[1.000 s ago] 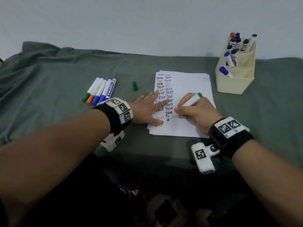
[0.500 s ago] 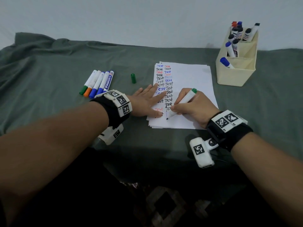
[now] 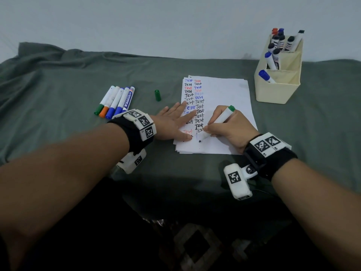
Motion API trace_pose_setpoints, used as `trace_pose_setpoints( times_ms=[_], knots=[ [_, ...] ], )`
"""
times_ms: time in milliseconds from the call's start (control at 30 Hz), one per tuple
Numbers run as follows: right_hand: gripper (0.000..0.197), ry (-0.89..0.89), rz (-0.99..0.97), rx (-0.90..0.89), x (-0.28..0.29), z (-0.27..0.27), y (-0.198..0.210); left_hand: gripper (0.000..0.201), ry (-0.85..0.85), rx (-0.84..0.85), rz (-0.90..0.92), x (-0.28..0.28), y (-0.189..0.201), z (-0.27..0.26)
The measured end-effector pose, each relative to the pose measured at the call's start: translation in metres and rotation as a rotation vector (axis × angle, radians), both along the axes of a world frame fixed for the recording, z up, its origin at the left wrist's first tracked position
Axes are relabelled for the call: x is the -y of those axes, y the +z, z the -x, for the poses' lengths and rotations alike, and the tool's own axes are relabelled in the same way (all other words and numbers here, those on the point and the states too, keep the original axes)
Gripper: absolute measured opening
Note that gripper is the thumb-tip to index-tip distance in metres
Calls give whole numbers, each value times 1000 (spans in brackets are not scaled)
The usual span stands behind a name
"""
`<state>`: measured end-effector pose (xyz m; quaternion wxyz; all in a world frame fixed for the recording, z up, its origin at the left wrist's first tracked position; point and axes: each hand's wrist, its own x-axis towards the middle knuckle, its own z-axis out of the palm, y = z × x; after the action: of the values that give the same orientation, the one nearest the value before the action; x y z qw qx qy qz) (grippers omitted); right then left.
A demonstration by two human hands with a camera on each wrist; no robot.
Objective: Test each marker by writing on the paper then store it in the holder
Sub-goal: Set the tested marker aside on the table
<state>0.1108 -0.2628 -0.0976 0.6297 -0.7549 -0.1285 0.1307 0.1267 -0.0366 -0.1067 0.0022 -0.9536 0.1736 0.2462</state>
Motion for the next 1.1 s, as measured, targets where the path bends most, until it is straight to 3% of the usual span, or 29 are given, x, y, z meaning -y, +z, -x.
trace_pose_setpoints(
  times_ms=[167,367,567,733,1100],
  knots=[
    [23,87,-8,1,3,-1,-2,88,7,2,-3,2,2,1],
    [25,-17,-22,17,5,-4,-7,88,8,-3,-5,3,5,3],
    [21,74,3,3,5,-2,-6,88,10,4,-9,4,6,4],
    [23,-26,-61,15,8,-7,-12,87,8,1,-1,4,7,5],
    [24,-14,-65,-4,6,-8,-15,87,10,1,-1,3,5,3]
  ],
)
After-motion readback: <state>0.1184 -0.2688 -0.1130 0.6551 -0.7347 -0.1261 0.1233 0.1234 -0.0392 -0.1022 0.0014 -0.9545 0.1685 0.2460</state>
